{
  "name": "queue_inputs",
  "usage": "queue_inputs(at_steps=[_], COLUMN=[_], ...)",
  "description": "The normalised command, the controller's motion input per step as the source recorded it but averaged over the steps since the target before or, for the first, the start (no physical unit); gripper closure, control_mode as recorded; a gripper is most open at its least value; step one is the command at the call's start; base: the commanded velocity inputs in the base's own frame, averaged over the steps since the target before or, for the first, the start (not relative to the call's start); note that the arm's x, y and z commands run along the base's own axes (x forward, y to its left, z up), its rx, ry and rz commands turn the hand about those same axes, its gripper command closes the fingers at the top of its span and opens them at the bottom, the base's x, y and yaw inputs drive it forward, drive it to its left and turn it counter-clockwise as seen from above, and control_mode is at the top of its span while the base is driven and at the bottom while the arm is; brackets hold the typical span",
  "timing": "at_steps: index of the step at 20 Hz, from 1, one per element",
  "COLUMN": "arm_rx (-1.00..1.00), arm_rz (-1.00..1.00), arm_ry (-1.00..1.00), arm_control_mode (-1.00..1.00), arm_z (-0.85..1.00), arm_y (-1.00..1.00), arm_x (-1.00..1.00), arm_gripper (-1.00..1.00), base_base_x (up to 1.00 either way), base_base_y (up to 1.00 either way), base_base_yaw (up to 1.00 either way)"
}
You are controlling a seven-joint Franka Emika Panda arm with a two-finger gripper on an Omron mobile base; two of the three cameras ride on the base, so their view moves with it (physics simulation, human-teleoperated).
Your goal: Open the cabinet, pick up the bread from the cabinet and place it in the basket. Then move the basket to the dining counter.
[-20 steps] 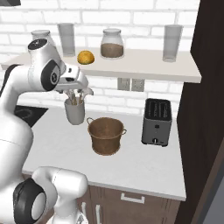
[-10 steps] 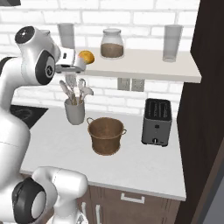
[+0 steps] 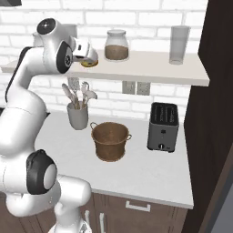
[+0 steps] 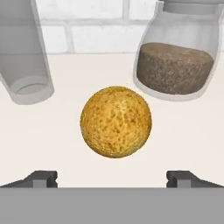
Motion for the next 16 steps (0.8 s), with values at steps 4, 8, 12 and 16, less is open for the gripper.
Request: queue_inputs(at_steps=[4,8,12,16], arm_rx=[0.01,0.02,0.08,0.06], arm_rz=[0.0,0.0,0.01,0.0], arm_ry=[0.0,0.01,0.0,0.0], arm_control_mode=[-1.0,-1.0,-1.0,-1.0], arm_z=[-0.04,-0.21,0.0,-0.17], arm_y=[0.0,-0.04,-0.19,-0.04], arm_x=[0.72,0.91,0.58,0.15], arm_gripper=[-1.0,-1.0,-1.0,-1.0], base_base_x=[0.0,0.0,0.0,0.0], base_base_y=[0.0,0.0,0.0,0.0], base_base_yaw=[0.0,0.0,0.0,0.0])
